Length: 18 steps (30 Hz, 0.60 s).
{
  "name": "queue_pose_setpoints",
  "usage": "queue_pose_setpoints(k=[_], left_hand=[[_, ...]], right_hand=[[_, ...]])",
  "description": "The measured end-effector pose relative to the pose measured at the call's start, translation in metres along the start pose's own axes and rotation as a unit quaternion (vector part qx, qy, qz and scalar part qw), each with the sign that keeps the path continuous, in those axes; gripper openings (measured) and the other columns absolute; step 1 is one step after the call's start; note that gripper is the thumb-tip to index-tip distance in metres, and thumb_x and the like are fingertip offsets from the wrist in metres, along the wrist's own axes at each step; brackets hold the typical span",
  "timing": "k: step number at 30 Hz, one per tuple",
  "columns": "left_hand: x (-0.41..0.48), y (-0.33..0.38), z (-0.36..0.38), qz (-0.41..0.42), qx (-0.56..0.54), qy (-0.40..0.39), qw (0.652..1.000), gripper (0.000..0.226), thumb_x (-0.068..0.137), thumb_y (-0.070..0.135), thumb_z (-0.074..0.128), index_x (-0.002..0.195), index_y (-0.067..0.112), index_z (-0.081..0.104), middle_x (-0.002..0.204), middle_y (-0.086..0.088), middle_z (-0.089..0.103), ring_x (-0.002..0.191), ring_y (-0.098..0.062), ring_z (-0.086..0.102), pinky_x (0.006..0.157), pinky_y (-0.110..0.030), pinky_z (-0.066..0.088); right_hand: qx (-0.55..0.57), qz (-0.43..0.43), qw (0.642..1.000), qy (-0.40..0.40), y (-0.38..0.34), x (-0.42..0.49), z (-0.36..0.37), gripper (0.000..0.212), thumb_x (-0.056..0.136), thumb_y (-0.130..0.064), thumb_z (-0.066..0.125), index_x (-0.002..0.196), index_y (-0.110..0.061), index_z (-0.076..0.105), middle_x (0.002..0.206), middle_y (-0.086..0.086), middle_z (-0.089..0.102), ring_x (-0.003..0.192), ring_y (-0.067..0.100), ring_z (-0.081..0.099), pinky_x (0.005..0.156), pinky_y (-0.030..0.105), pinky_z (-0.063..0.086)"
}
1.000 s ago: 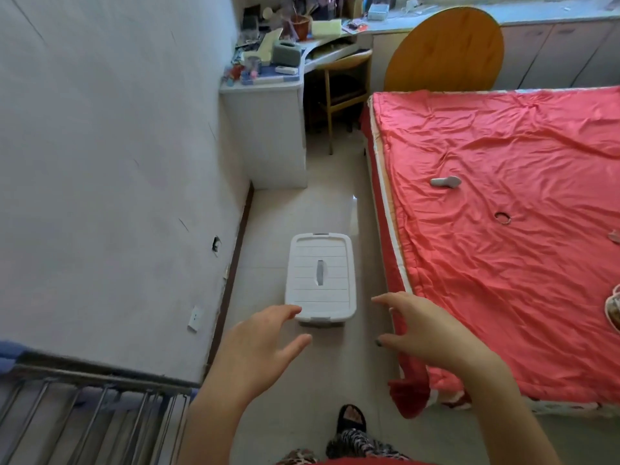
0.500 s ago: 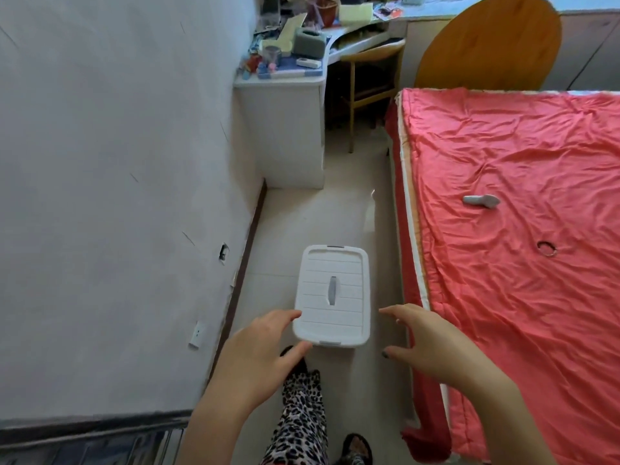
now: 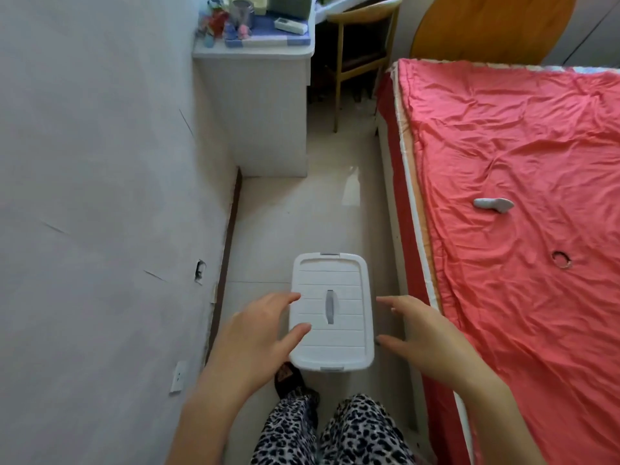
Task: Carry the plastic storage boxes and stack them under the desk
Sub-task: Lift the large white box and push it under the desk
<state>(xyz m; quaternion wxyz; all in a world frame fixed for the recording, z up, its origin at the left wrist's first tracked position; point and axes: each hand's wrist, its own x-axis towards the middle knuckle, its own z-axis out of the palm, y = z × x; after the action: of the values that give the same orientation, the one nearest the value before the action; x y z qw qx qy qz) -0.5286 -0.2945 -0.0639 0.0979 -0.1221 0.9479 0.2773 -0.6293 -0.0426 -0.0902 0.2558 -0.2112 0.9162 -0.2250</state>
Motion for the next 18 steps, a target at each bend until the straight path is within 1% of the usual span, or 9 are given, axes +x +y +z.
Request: queue_pose_setpoints(k=[2, 4, 8, 9, 12, 15, 18], left_hand=[[0.02, -0.008, -0.003, -0.005, -0.01, -0.002, 1.0, 0.051, 0.089, 0.057, 0.05, 0.136, 0.038, 0.044, 0.134, 0.023, 0.051, 0.12, 0.002, 0.048, 0.091, -0.019, 0.039], [0.031, -0.013, -0.001, -0.006, -0.016, -0.007, 1.0, 0.052, 0.088, 0.058, 0.049, 0.136, 0.04, 0.043, 0.134, 0.024, 0.05, 0.12, 0.002, 0.047, 0.092, -0.019, 0.039], [0.057, -0.024, 0.015, -0.029, -0.031, -0.017, 0.999, 0.052, 0.088, 0.061, 0.046, 0.136, 0.042, 0.041, 0.136, 0.026, 0.047, 0.123, 0.003, 0.045, 0.094, -0.022, 0.04], [0.063, -0.027, 0.021, -0.038, -0.042, -0.014, 0.998, 0.051, 0.088, 0.06, 0.046, 0.136, 0.042, 0.041, 0.135, 0.027, 0.048, 0.122, 0.003, 0.046, 0.094, -0.022, 0.041], [0.086, -0.034, 0.044, -0.08, -0.102, 0.002, 0.992, 0.051, 0.088, 0.057, 0.049, 0.137, 0.043, 0.041, 0.132, 0.029, 0.049, 0.119, 0.005, 0.047, 0.096, -0.025, 0.044], [0.104, -0.041, 0.067, -0.114, -0.138, 0.027, 0.984, 0.05, 0.088, 0.054, 0.051, 0.136, 0.041, 0.042, 0.127, 0.03, 0.051, 0.116, 0.009, 0.048, 0.093, -0.024, 0.043], [0.122, -0.052, 0.092, -0.144, -0.16, 0.049, 0.975, 0.05, 0.087, 0.056, 0.051, 0.134, 0.042, 0.043, 0.12, 0.032, 0.049, 0.112, 0.01, 0.047, 0.087, -0.022, 0.041]], right_hand=[[0.006, 0.001, 1.0, 0.007, -0.001, 0.02, 0.0, 0.065, 0.078, -0.044, 0.07, 0.137, -0.038, 0.044, 0.132, -0.021, 0.049, 0.117, -0.003, 0.049, 0.095, 0.023, 0.045], [0.011, 0.002, 1.0, 0.013, 0.0, 0.034, 0.001, 0.064, 0.078, -0.043, 0.071, 0.136, -0.036, 0.045, 0.129, -0.021, 0.051, 0.114, -0.003, 0.05, 0.094, 0.024, 0.046], [0.028, 0.006, 0.999, 0.017, 0.01, 0.068, 0.008, 0.058, 0.079, -0.043, 0.071, 0.132, -0.036, 0.048, 0.121, -0.025, 0.052, 0.106, -0.01, 0.05, 0.089, 0.02, 0.046], [0.039, 0.008, 0.999, 0.018, 0.013, 0.076, 0.011, 0.057, 0.079, -0.043, 0.07, 0.131, -0.036, 0.049, 0.119, -0.026, 0.051, 0.104, -0.012, 0.049, 0.088, 0.019, 0.046], [0.08, 0.015, 0.996, 0.033, 0.026, 0.099, 0.025, 0.056, 0.079, -0.039, 0.072, 0.13, -0.035, 0.051, 0.113, -0.026, 0.053, 0.105, -0.01, 0.052, 0.089, 0.02, 0.047], [0.114, 0.032, 0.992, 0.049, 0.041, 0.118, 0.04, 0.056, 0.079, -0.037, 0.072, 0.131, -0.032, 0.052, 0.116, -0.024, 0.055, 0.108, -0.009, 0.052, 0.089, 0.018, 0.044], [0.135, 0.046, 0.989, 0.048, 0.059, 0.139, 0.06, 0.056, 0.08, -0.038, 0.071, 0.132, -0.031, 0.051, 0.119, -0.022, 0.055, 0.111, -0.009, 0.05, 0.091, 0.018, 0.043]])
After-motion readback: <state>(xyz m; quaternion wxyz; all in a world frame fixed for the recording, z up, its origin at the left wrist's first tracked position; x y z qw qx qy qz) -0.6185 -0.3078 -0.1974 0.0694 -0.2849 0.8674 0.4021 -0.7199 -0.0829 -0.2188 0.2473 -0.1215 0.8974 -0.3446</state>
